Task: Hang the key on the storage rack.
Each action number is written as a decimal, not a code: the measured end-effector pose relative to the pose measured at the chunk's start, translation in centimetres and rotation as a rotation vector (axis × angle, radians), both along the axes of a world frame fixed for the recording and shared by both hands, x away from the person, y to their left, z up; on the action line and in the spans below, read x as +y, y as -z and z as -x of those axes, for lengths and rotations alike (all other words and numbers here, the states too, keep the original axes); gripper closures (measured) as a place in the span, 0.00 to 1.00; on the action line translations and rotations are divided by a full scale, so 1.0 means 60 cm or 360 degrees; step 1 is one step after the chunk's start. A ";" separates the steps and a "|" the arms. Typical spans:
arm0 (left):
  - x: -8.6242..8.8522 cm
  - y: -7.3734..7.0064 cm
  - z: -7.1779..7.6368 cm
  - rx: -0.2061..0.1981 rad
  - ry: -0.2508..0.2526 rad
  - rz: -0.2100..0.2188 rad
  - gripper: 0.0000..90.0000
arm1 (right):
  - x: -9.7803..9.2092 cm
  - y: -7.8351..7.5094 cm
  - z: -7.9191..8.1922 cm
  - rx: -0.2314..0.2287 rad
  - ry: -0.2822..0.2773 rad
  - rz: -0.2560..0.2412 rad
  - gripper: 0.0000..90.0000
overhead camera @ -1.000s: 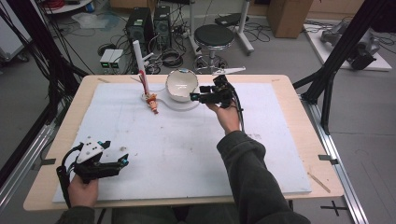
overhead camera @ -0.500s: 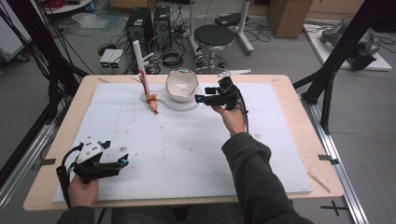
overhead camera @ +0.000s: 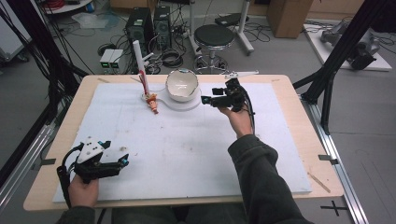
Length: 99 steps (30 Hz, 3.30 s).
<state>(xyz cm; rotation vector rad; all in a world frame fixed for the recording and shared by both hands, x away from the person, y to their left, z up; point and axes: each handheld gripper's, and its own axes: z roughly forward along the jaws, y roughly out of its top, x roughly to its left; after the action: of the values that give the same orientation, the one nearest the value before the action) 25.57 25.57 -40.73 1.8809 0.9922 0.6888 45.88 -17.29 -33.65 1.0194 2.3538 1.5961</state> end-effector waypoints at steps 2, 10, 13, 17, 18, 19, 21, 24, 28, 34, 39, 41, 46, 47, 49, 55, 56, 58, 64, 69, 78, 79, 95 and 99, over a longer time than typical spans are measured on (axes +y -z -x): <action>0.001 0.000 0.000 0.0002 0.0002 -0.0007 0.22 | -0.005 0.000 0.002 -0.0001 0.0005 0.0002 0.24; -0.001 0.000 0.000 0.0004 0.0005 -0.0005 0.22 | -0.026 0.008 0.012 0.0001 0.0032 0.0008 0.21; -0.001 0.000 0.000 0.0008 0.0006 -0.0009 0.22 | -0.031 0.010 0.014 0.0001 0.0039 0.0011 0.20; -0.001 0.000 -0.001 0.0005 0.0001 -0.0011 0.22 | -0.044 0.014 0.021 0.0004 0.0064 0.0004 0.19; -0.001 0.000 -0.001 0.0005 0.0001 -0.0011 0.22 | -0.046 0.016 0.022 0.0001 0.0069 0.0003 0.18; -0.001 0.001 -0.001 0.0005 -0.0001 -0.0007 0.22 | -0.049 0.017 0.023 -0.0002 0.0074 0.0002 0.18; -0.001 0.000 -0.001 0.0006 0.0001 -0.0011 0.22 | -0.054 0.019 0.026 0.0010 0.0080 0.0003 0.17; -0.001 0.001 -0.001 0.0006 -0.0001 -0.0006 0.22 | -0.060 0.021 0.029 0.0001 0.0094 0.0001 0.16; -0.001 0.001 -0.001 0.0006 -0.0001 -0.0013 0.22 | -0.068 0.023 0.035 0.0000 0.0098 0.0011 0.15; -0.001 0.001 0.000 0.0005 -0.0002 -0.0013 0.22 | -0.081 0.026 0.046 0.0004 0.0093 0.0006 0.14; -0.001 0.001 0.000 0.0006 0.0000 -0.0013 0.22 | -0.098 0.033 0.056 0.0000 0.0114 0.0002 0.14; -0.001 0.000 0.000 0.0005 0.0000 -0.0013 0.22 | -0.105 0.035 0.062 -0.0011 0.0124 0.0002 0.14; -0.001 0.001 0.000 0.0005 -0.0002 -0.0012 0.22 | -0.123 0.043 0.076 -0.0020 0.0142 0.0006 0.14; -0.001 0.001 0.000 0.0004 -0.0001 -0.0010 0.22 | -0.127 0.044 0.078 -0.0011 0.0143 0.0015 0.14; -0.001 0.001 0.000 0.0005 -0.0001 -0.0010 0.22 | -0.132 0.045 0.083 -0.0008 0.0142 0.0026 0.14; -0.002 0.001 0.000 0.0008 -0.0004 -0.0011 0.22 | -0.146 0.052 0.101 -0.0028 0.0152 0.0033 0.14; -0.002 0.001 0.000 0.0008 -0.0002 -0.0014 0.22 | -0.148 0.054 0.104 -0.0031 0.0153 0.0037 0.14; -0.002 0.001 0.000 0.0008 -0.0003 -0.0009 0.22 | -0.152 0.058 0.109 -0.0024 0.0154 0.0041 0.14; -0.002 0.001 -0.001 0.0009 -0.0004 -0.0008 0.22 | -0.164 0.069 0.124 -0.0030 0.0163 0.0044 0.14; -0.002 0.001 -0.001 0.0011 -0.0002 -0.0005 0.22 | -0.170 0.077 0.133 -0.0030 0.0178 0.0066 0.14; -0.001 0.001 -0.001 0.0011 -0.0007 -0.0001 0.22 | -0.174 0.085 0.152 -0.0047 0.0173 0.0068 0.14; -0.001 0.001 -0.001 0.0012 -0.0005 0.0000 0.22 | -0.176 0.086 0.155 -0.0047 0.0174 0.0063 0.14; 0.000 0.001 -0.001 0.0017 -0.0011 0.0001 0.22 | -0.197 0.100 0.192 -0.0065 0.0186 0.0093 0.13; 0.000 0.000 0.000 0.0010 -0.0007 -0.0002 0.22 | -0.200 0.105 0.203 -0.0069 0.0187 0.0109 0.13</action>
<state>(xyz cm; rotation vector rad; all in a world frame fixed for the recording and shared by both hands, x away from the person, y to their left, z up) 25.55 25.59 -40.71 1.8834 1.0003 0.6865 33.69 -29.29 -39.94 1.0762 2.2586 1.4706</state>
